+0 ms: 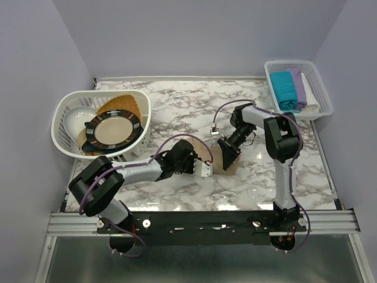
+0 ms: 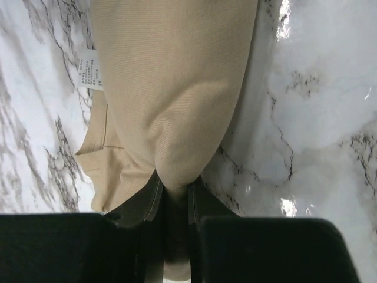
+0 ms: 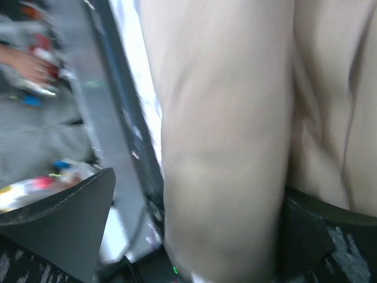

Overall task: Roll the t-shirts
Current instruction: Roll the T-shirt to the center of the board.

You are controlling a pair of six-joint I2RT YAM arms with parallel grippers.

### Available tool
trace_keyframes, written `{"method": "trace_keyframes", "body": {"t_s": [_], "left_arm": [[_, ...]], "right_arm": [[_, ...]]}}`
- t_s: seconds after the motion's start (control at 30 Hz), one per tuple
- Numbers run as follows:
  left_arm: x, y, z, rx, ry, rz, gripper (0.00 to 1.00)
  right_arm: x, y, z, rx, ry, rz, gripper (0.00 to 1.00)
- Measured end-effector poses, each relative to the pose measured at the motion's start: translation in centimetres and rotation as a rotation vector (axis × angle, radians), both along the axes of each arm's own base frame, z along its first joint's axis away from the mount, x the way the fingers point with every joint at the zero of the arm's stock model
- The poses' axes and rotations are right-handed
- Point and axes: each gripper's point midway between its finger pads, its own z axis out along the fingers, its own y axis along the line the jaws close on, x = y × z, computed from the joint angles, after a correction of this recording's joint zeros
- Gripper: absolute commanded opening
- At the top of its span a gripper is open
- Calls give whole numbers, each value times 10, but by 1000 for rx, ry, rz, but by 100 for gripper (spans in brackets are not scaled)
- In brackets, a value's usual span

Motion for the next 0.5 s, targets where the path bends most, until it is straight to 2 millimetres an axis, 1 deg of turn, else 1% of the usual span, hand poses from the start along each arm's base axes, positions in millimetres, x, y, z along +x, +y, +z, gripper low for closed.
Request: {"method": "trace_keyframes", "body": {"t_s": [0.07,0.13,0.17,0.27,0.3,0.37,0.47,0.5], "left_arm": [[-3,3,3,5,78,-16,1],[-11,8,6,20,171,-38,1],[-17,11,8,32,230,-51,1],[-42,12,12,50,387,-102,1],[-50,12,14,59,443,-117,2],[-63,10,15,67,540,-141,2],[-78,11,15,82,648,-158,3],[-81,11,15,84,668,-161,4]], "right_arm": [[-1,-9,3,-10,-107,13,100],[-1,-21,9,-24,-224,3,100],[2,-28,15,-36,-314,-11,100],[8,-38,35,-49,-484,-40,100],[12,-40,44,-45,-562,-56,100],[13,-41,53,-39,-633,-68,100],[10,-43,55,-37,-699,-80,100],[9,-44,52,-34,-749,-86,100]]}}
